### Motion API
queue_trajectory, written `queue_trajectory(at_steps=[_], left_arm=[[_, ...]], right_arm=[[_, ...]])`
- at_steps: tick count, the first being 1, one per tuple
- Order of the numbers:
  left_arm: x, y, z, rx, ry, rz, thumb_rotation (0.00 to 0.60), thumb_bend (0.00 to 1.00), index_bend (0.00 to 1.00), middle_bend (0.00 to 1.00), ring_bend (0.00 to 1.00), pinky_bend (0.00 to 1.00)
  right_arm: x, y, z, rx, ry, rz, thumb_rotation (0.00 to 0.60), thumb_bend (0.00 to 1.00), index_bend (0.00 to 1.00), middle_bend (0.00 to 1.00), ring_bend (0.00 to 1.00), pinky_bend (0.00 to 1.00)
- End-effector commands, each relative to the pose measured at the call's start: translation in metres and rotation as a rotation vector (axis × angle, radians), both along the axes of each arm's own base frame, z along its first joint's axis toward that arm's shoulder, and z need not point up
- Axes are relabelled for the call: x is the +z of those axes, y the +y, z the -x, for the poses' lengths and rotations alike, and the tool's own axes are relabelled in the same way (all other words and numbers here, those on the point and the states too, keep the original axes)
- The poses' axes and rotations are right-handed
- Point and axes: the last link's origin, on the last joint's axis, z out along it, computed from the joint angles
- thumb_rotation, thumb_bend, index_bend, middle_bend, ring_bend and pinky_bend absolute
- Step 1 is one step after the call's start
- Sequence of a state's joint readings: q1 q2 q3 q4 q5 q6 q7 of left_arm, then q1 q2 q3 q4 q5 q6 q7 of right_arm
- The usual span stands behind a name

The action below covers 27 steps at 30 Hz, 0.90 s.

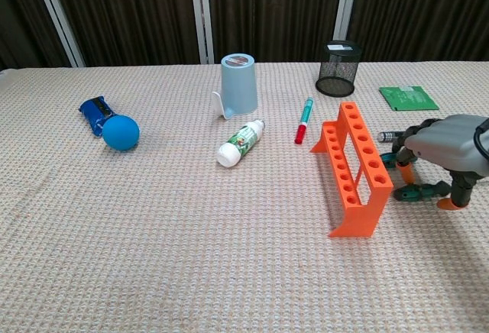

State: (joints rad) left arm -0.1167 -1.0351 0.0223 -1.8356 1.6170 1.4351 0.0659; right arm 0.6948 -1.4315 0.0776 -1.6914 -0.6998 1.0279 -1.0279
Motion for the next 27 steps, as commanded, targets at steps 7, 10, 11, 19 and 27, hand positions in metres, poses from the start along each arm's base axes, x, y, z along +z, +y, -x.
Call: queue_trajectory(at_steps=[7,10,11,19,27], left_arm=[[0.000,0.000,-0.002,-0.001,-0.002,0.000,0.600,0.26,0.32,0.04,0.00,0.00],[0.001,-0.001,-0.001,0.005,-0.001,-0.001,0.600,0.26,0.32,0.04,0.00,0.00],[0.001,-0.001,-0.001,0.006,0.000,-0.001,0.600,0.26,0.32,0.04,0.00,0.00],[0.001,0.000,0.001,0.012,-0.001,-0.001,0.600,0.26,0.32,0.04,0.00,0.00],[0.001,0.000,0.002,0.017,-0.003,-0.001,0.600,0.26,0.32,0.04,0.00,0.00]], right_arm=[[0.003,-0.003,0.004,-0.017,-0.025,0.046,0.600,0.24,0.39,0.10,0.00,0.00],[0.000,-0.004,0.004,-0.032,-0.028,0.058,0.600,0.25,0.39,0.10,0.00,0.00],[0.000,-0.005,0.004,-0.039,-0.032,0.062,0.600,0.25,0.39,0.10,0.00,0.00],[-0.005,-0.007,0.002,-0.083,-0.068,0.088,0.600,0.22,0.41,0.11,0.00,0.00],[-0.009,-0.006,-0.001,-0.109,-0.118,0.096,0.600,0.20,0.42,0.11,0.00,0.00]])
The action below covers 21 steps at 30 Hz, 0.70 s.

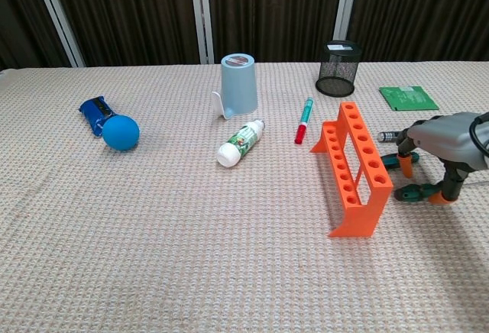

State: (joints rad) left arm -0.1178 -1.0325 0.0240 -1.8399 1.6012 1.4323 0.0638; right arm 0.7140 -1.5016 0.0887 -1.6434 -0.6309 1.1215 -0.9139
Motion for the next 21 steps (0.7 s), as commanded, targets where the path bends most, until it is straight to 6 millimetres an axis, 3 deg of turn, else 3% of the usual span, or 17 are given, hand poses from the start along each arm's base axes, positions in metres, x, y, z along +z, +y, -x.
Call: queue_trajectory(at_steps=[1,21], left_arm=[[0.0002,0.0002,0.0003,0.001,0.000,-0.002,0.600,0.26,0.32,0.04,0.00,0.00],[0.0009,-0.0008,0.0031,0.008,-0.005,-0.004,0.600,0.26,0.32,0.04,0.00,0.00]], right_arm=[[-0.0017,0.0019,-0.0003,-0.002,-0.006,-0.004,0.600,0.20,0.42,0.11,0.00,0.00],[-0.0108,0.0039,-0.0011,-0.018,-0.036,0.005,0.600,0.21,0.46,0.13,0.00,0.00]])
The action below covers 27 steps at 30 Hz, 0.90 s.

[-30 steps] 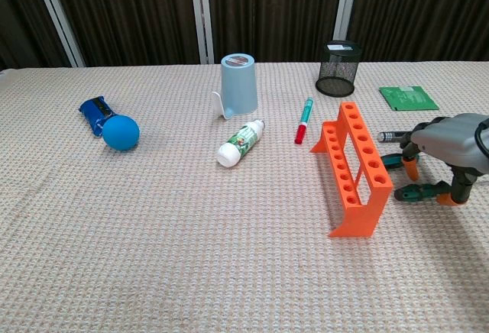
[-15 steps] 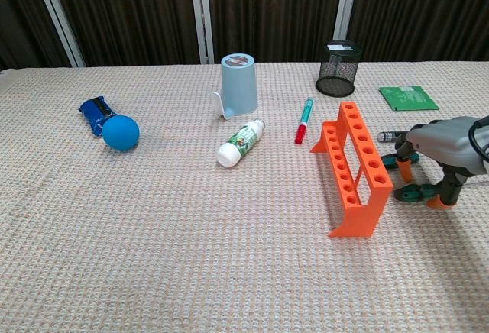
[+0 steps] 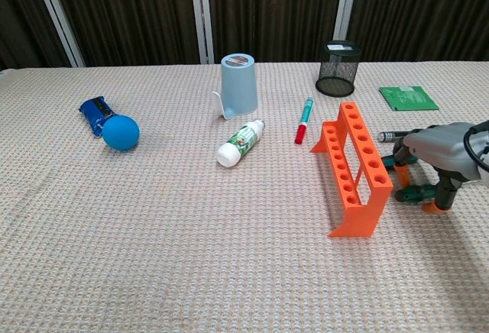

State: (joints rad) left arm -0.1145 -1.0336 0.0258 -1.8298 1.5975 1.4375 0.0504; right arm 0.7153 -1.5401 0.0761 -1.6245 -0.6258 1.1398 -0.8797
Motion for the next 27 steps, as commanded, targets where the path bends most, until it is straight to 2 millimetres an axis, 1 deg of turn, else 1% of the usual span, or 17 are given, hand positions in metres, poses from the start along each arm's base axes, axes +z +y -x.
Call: queue_trajectory(at_steps=[1,4,11,19,22,27], left_arm=[[0.000,0.000,0.000,0.000,0.000,0.000,0.600,0.26,0.32,0.04,0.00,0.00],[0.000,0.000,0.000,0.002,0.002,0.002,0.600,0.26,0.32,0.04,0.00,0.00],[0.000,0.000,0.001,0.006,0.002,0.000,0.600,0.26,0.32,0.04,0.00,0.00],[0.000,0.000,0.001,0.006,0.001,-0.004,0.600,0.26,0.31,0.04,0.00,0.00],[0.000,0.000,0.001,0.006,0.002,-0.005,0.600,0.26,0.31,0.04,0.00,0.00],[0.001,-0.001,0.000,0.004,-0.001,-0.006,0.600,0.26,0.31,0.04,0.00,0.00]], right_arm=[[0.000,-0.001,-0.001,0.002,-0.002,0.004,0.600,0.21,0.47,0.13,0.00,0.00],[-0.002,-0.002,0.000,-0.001,-0.001,0.006,0.600,0.22,0.48,0.14,0.00,0.00],[-0.001,-0.006,0.002,-0.005,-0.023,0.029,0.600,0.29,0.54,0.17,0.00,0.00],[0.010,-0.008,0.004,-0.026,-0.084,0.060,0.600,0.32,0.57,0.19,0.00,0.00],[0.019,-0.010,0.004,-0.037,-0.122,0.080,0.600,0.32,0.57,0.19,0.00,0.00],[0.053,-0.013,0.002,-0.123,-0.355,0.098,0.600,0.33,0.57,0.19,0.00,0.00]])
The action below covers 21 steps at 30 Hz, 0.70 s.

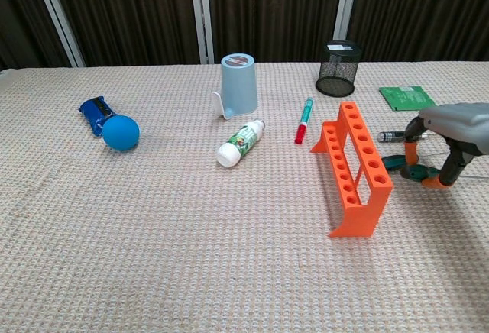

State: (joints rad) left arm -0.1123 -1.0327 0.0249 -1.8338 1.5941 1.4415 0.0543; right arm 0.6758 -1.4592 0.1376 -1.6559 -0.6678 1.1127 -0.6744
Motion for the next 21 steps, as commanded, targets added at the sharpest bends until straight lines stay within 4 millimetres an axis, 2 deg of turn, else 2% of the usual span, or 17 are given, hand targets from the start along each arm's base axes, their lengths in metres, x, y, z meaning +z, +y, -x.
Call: queue_trajectory(at_steps=[1,3,6,12,16,21], left_arm=[[0.000,-0.001,0.000,0.000,-0.001,-0.001,0.600,0.26,0.31,0.04,0.00,0.00],[0.000,-0.001,-0.002,-0.003,0.000,0.003,0.600,0.26,0.31,0.04,0.00,0.00],[0.000,-0.002,-0.004,-0.008,0.001,0.004,0.600,0.26,0.31,0.04,0.00,0.00],[-0.003,-0.002,-0.010,-0.022,0.001,0.021,0.600,0.26,0.31,0.04,0.00,0.00],[-0.005,-0.002,-0.013,-0.033,0.003,0.030,0.600,0.26,0.31,0.04,0.00,0.00],[-0.004,-0.003,-0.015,-0.035,0.004,0.032,0.600,0.26,0.31,0.04,0.00,0.00]], right_arm=[[0.031,-0.002,-0.001,-0.067,-0.212,0.008,0.600,0.33,0.57,0.19,0.00,0.00],[0.056,-0.007,0.000,-0.157,-0.428,0.056,0.600,0.34,0.57,0.19,0.00,0.00],[0.075,-0.008,0.003,-0.201,-0.592,0.035,0.600,0.35,0.57,0.19,0.00,0.00],[0.105,-0.009,-0.005,-0.270,-0.951,0.014,0.600,0.37,0.57,0.19,0.00,0.00],[0.113,-0.009,-0.013,-0.278,-1.096,-0.005,0.600,0.39,0.58,0.18,0.00,0.00],[0.119,-0.011,-0.020,-0.241,-1.173,-0.026,0.600,0.40,0.58,0.18,0.00,0.00]])
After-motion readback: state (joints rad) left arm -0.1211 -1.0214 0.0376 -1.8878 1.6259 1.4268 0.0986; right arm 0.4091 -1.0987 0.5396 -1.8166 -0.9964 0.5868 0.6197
